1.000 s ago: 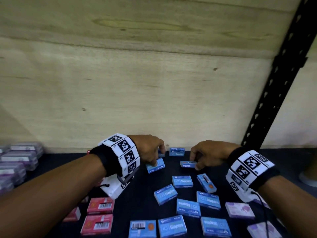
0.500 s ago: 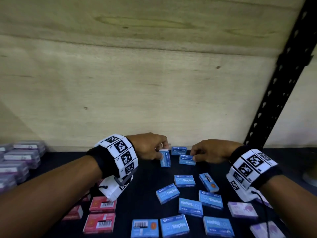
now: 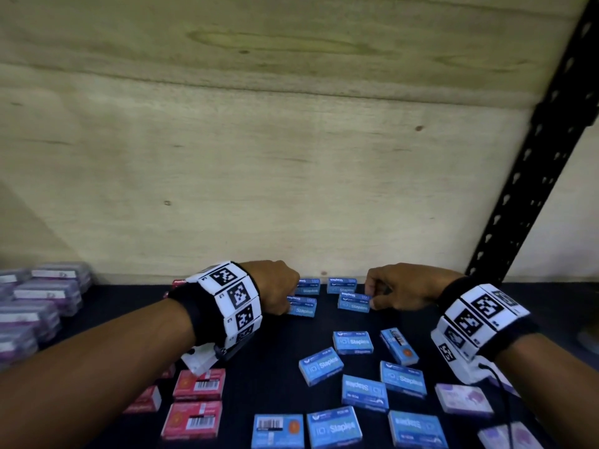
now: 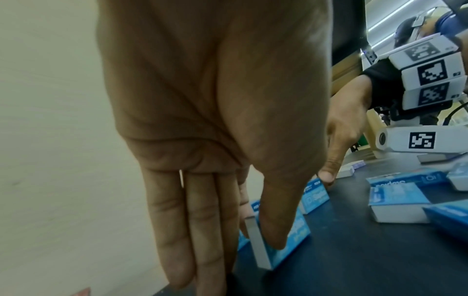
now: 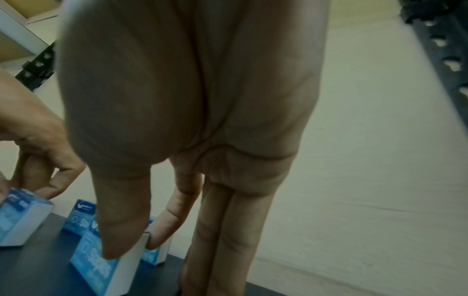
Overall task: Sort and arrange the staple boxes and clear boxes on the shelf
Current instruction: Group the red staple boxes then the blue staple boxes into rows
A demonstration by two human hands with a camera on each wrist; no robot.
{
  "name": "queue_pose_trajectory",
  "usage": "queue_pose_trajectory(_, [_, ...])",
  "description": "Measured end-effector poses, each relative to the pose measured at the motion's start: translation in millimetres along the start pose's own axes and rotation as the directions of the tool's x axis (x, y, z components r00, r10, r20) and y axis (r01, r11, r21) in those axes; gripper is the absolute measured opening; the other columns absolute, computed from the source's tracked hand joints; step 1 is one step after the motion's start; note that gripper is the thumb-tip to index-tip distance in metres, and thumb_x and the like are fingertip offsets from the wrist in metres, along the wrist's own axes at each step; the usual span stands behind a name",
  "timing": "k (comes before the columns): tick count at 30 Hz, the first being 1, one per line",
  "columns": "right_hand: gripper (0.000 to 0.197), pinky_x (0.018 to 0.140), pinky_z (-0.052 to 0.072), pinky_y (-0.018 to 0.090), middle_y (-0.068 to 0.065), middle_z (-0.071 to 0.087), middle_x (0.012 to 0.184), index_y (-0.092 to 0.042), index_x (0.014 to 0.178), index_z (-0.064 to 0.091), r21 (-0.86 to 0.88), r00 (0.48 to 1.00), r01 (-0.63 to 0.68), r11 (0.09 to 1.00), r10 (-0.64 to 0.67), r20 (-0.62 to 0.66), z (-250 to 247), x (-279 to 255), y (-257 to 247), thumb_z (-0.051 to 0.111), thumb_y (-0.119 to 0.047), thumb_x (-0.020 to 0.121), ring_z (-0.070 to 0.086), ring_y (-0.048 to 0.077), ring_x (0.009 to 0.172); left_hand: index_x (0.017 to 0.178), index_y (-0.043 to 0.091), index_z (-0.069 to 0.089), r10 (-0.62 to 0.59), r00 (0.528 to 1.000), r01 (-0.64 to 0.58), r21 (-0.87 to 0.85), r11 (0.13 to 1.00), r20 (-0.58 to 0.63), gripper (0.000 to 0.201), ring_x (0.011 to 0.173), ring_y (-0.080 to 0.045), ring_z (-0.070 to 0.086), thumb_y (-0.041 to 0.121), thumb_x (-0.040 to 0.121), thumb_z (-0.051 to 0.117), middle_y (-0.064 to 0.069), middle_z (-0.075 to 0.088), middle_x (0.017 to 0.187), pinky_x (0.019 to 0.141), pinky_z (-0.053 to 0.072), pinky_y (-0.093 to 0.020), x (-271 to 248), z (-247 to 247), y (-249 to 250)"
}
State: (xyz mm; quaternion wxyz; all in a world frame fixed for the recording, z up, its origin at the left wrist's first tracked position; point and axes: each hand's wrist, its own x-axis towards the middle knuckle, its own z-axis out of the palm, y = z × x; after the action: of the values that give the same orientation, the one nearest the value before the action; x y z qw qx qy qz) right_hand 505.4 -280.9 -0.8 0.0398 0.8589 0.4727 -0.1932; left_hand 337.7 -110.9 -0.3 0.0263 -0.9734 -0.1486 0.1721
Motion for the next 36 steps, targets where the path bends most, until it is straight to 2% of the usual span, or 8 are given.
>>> queue_pose_trajectory(7, [0.017, 0.089, 0.045, 0.031, -0.007, 0.062, 0.104, -0.030, 0.108, 0.055, 0.009, 0.999, 0.007, 1.000, -0.006, -0.032, 1.7, 5.3, 0.1, 0.061, -0.038, 0.094, 0.057, 0.015, 0.094, 0.120, 0.011, 0.054, -0.003, 1.000, 0.003, 0.004, 1.000, -0.028, 0.033, 0.100, -0.024, 0.059, 0.034, 0.096, 0.057, -0.007, 0.057, 0.115, 0.073, 0.044, -0.029, 9.9, 0.8, 0.1])
queue_pose_trajectory(12, [0.014, 0.094, 0.047, 0.035, -0.006, 0.064, 0.106, -0.033, 0.105, 0.054, 0.018, 0.999, -0.009, 1.000, 0.010, -0.050, 1.2, 7.5, -0.7, 0.061, -0.039, 0.094, 0.059, 0.017, 0.098, 0.117, 0.009, 0.057, 0.002, 1.000, -0.001, 0.027, 1.000, -0.023, 0.033, 0.091, -0.023, 0.058, 0.034, 0.096, 0.058, -0.009, 0.060, 0.113, 0.072, 0.045, -0.029, 14.1, 1.2, 0.0])
queue_pose_trajectory(16, [0.021, 0.095, 0.047, 0.036, -0.004, 0.067, 0.107, -0.034, 0.109, 0.052, 0.030, 0.998, -0.023, 0.999, 0.024, -0.050, 2.5, 8.1, 0.5, 0.063, -0.041, 0.092, 0.061, 0.017, 0.099, 0.117, 0.007, 0.059, 0.004, 1.000, -0.004, 0.033, 0.999, -0.022, 0.036, 0.096, -0.025, 0.062, 0.035, 0.094, 0.061, -0.010, 0.062, 0.113, 0.073, 0.046, -0.030, 16.1, 0.6, -0.4])
queue_pose_trajectory(21, [0.034, 0.096, 0.048, 0.038, -0.004, 0.065, 0.110, -0.033, 0.115, 0.046, 0.051, 0.997, -0.057, 0.997, 0.059, -0.040, 3.4, 4.9, 1.9, 0.065, -0.046, 0.090, 0.061, 0.017, 0.097, 0.120, 0.007, 0.059, -0.019, 1.000, 0.019, -0.026, 0.999, 0.007, 0.046, 0.101, -0.027, 0.063, 0.038, 0.088, 0.069, -0.010, 0.064, 0.115, 0.082, 0.051, -0.035, 5.7, -3.7, -3.4])
queue_pose_trajectory(25, [0.035, 0.096, 0.047, 0.036, -0.002, 0.062, 0.114, -0.030, 0.114, 0.047, 0.042, 0.995, -0.077, 0.996, 0.079, -0.054, 1.0, -1.2, 1.0, 0.064, -0.048, 0.090, 0.059, 0.016, 0.101, 0.120, 0.013, 0.059, -0.024, 0.999, 0.022, -0.108, 0.994, -0.021, 0.043, 0.097, -0.021, 0.061, 0.039, 0.087, 0.069, -0.004, 0.065, 0.116, 0.080, 0.047, -0.031, -18.3, -10.1, -20.0])
queue_pose_trajectory(30, [0.025, 0.083, 0.041, 0.028, -0.005, 0.051, 0.108, -0.031, 0.106, 0.054, -0.012, 0.977, 0.070, 0.997, -0.071, -0.202, -10.3, -11.8, -30.0, 0.064, -0.047, 0.090, 0.052, 0.011, 0.093, 0.103, 0.023, 0.065, -0.053, 0.998, 0.048, -0.173, 0.984, -0.027, 0.024, 0.090, -0.014, 0.062, 0.037, 0.085, 0.072, 0.005, 0.069, 0.101, 0.083, 0.051, -0.031, -60.7, -10.0, -51.0])
queue_pose_trajectory(33, [0.017, 0.078, 0.045, 0.028, -0.009, 0.059, 0.101, -0.033, 0.096, 0.058, 0.001, 0.945, 0.227, 0.974, -0.220, -0.240, -8.0, -15.7, -64.2, 0.066, -0.045, 0.089, 0.056, 0.008, 0.089, 0.100, 0.026, 0.069, -0.052, 0.998, 0.047, -0.177, 0.983, -0.024, 0.018, 0.086, -0.010, 0.061, 0.035, 0.084, 0.072, 0.011, 0.067, 0.092, 0.083, 0.050, -0.030, -87.8, -2.0, -65.1])
queue_pose_trajectory(36, [0.015, 0.081, 0.051, 0.029, -0.012, 0.064, 0.091, -0.031, 0.092, 0.063, 0.008, 0.916, 0.352, 0.936, -0.343, -0.206, 2.7, -20.7, -104.2, 0.068, -0.045, 0.087, 0.061, 0.008, 0.085, 0.099, 0.029, 0.071, -0.053, 0.999, 0.051, -0.213, 0.976, -0.005, 0.016, 0.083, -0.004, 0.058, 0.036, 0.085, 0.072, 0.016, 0.064, 0.086, 0.076, 0.046, -0.027, -114.9, 9.4, -75.3])
